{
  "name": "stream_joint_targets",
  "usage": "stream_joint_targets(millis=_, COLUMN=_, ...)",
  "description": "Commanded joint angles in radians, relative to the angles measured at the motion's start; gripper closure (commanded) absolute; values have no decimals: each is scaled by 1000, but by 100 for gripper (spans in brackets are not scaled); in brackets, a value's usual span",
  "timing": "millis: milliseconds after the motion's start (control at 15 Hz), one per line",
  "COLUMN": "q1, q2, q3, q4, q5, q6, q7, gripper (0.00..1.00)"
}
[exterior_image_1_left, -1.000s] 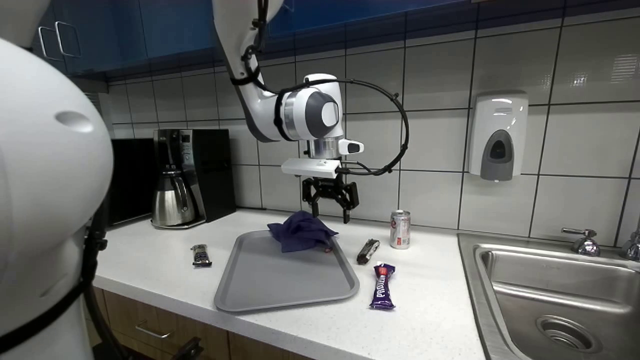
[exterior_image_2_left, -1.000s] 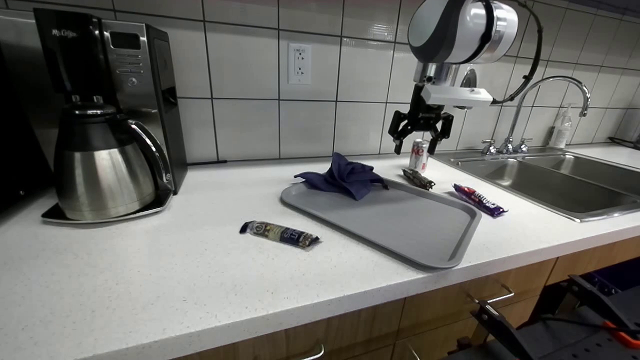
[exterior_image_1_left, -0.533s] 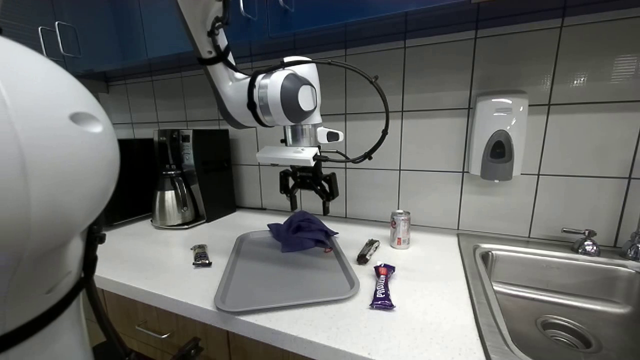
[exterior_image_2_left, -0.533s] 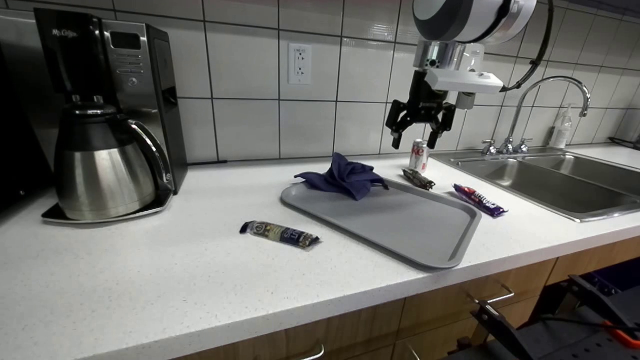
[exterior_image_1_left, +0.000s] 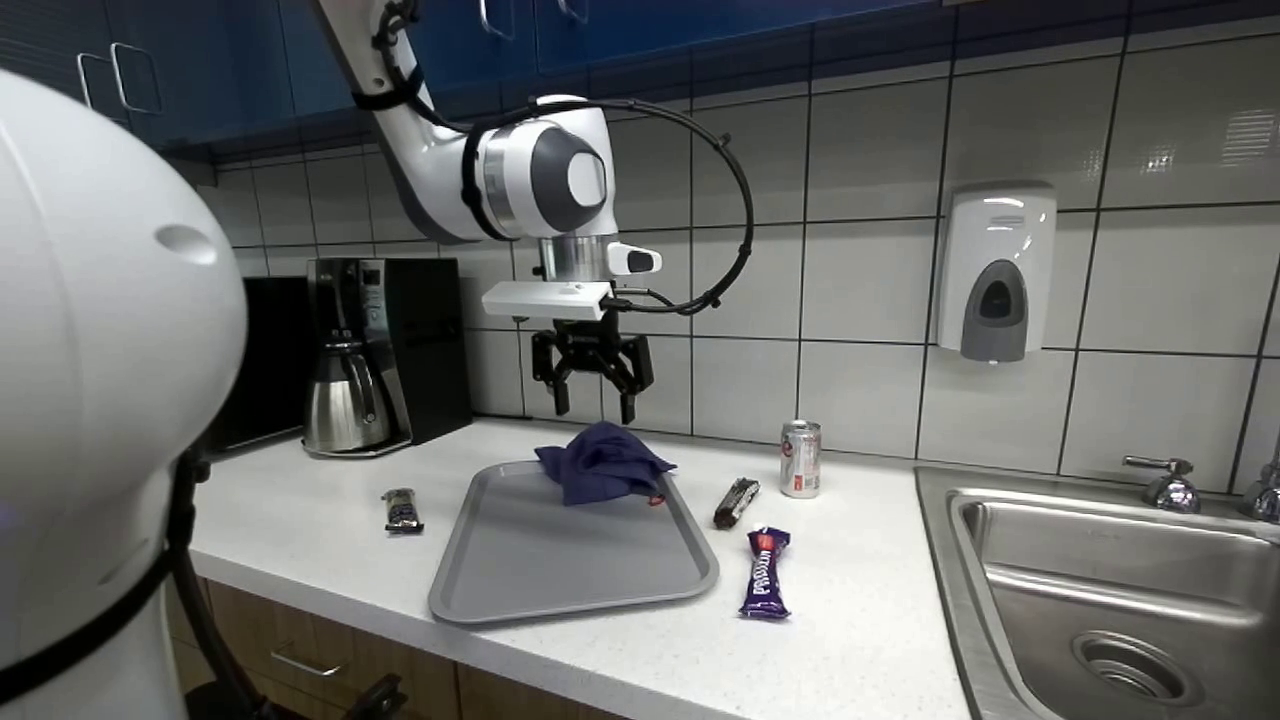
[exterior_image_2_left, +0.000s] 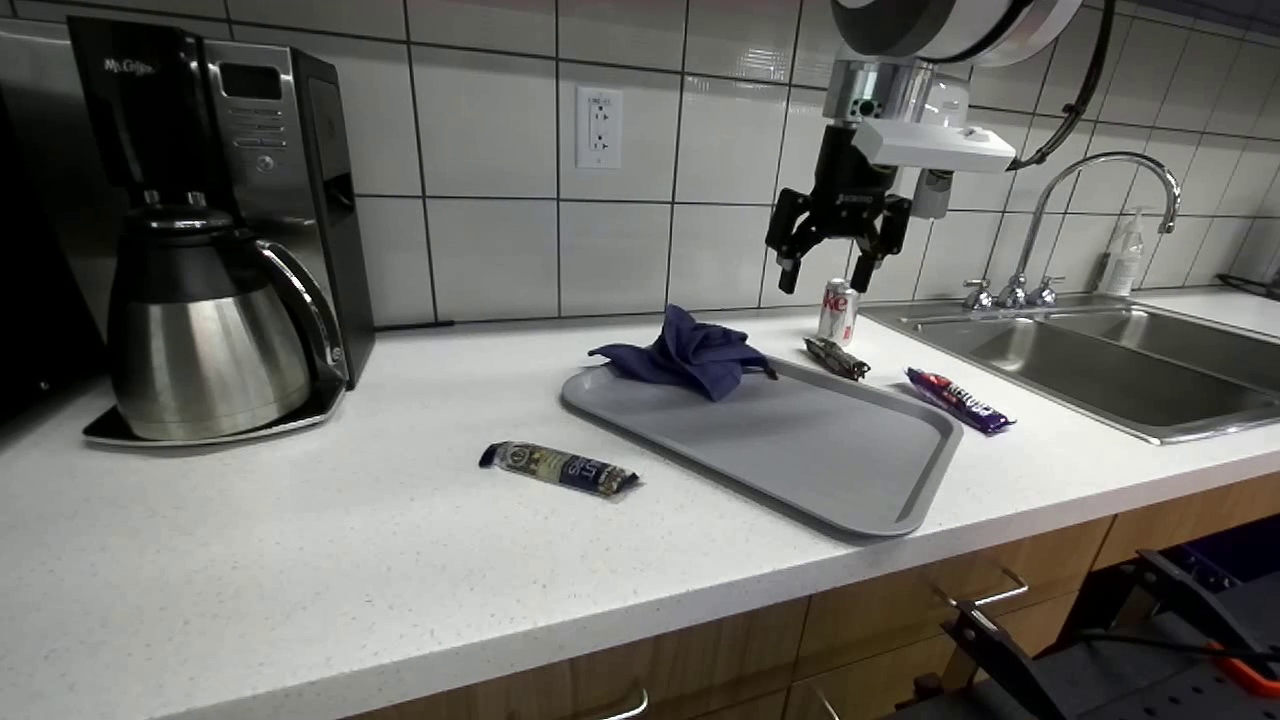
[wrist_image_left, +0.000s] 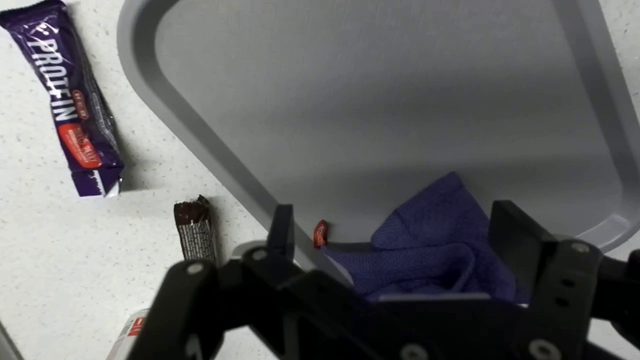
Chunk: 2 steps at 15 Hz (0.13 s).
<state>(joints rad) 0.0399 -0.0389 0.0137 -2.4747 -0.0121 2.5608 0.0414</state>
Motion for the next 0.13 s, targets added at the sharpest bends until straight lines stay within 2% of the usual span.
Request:
stream_joint_targets(millis=0, q1=-6, q2=1, q3=5, q4=1, q5=1, q6=-3, q7=-1, gripper=0)
stream_joint_targets(millis=67, q1=-6, q2=2, q3=5, q4=1, q5=1, q6=-3, q7=-1, gripper=0)
